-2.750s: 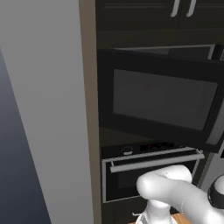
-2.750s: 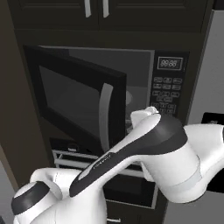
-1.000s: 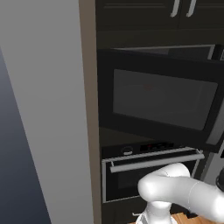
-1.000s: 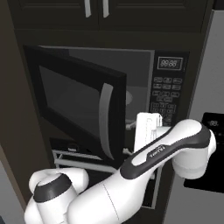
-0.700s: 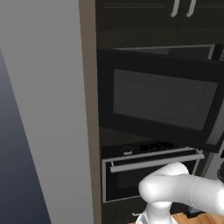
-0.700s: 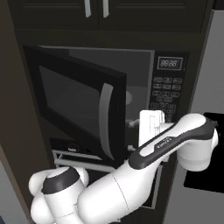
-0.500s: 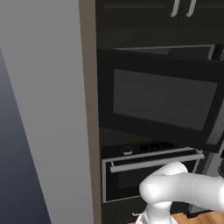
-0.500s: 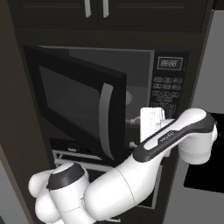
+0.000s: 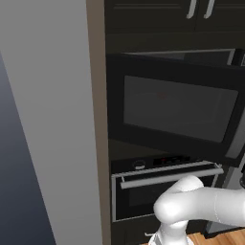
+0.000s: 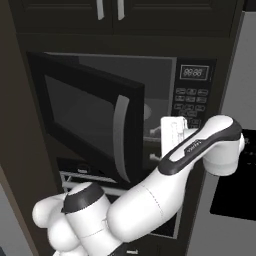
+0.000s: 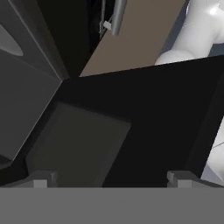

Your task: Open the microwave door.

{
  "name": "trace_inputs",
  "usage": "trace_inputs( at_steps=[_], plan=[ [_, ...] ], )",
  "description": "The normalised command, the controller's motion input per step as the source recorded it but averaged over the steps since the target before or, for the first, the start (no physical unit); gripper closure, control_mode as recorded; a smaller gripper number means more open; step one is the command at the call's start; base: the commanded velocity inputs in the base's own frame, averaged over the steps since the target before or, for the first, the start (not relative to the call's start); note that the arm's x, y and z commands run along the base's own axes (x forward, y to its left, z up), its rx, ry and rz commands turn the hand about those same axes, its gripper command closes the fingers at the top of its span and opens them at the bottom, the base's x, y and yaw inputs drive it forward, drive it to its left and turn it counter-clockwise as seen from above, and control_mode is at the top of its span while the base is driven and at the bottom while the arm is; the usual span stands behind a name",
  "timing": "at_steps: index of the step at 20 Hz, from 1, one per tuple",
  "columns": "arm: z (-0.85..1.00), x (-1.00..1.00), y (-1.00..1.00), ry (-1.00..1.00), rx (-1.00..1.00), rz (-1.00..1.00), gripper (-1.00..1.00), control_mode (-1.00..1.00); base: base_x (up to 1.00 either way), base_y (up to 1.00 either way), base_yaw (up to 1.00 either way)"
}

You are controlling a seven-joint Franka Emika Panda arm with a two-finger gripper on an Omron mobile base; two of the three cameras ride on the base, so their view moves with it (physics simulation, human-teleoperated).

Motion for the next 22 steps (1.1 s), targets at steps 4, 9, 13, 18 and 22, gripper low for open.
trace_inputs(
  at_steps=[4,9,13,18,22],
  plan=[
    [0.00,0.01,0.12,0.00,0.00,0.00,-1.00,-1.00,0.00,0.00,0.00],
    [0.00,0.00,0.34,0.00,0.00,0.00,-1.00,-1.00,0.00,0.00,0.00],
    [0.00,0.00,0.48,0.00,0.00,0.00,-1.00,-1.00,0.00,0.00,0.00],
    [0.00,-0.04,0.46,0.00,0.00,0.00,-1.00,-1.00,0.00,0.00,0.00],
    [0.00,-0.31,0.31,0.00,0.00,0.00,-1.00,-1.00,0.00,0.00,0.00]
  ],
)
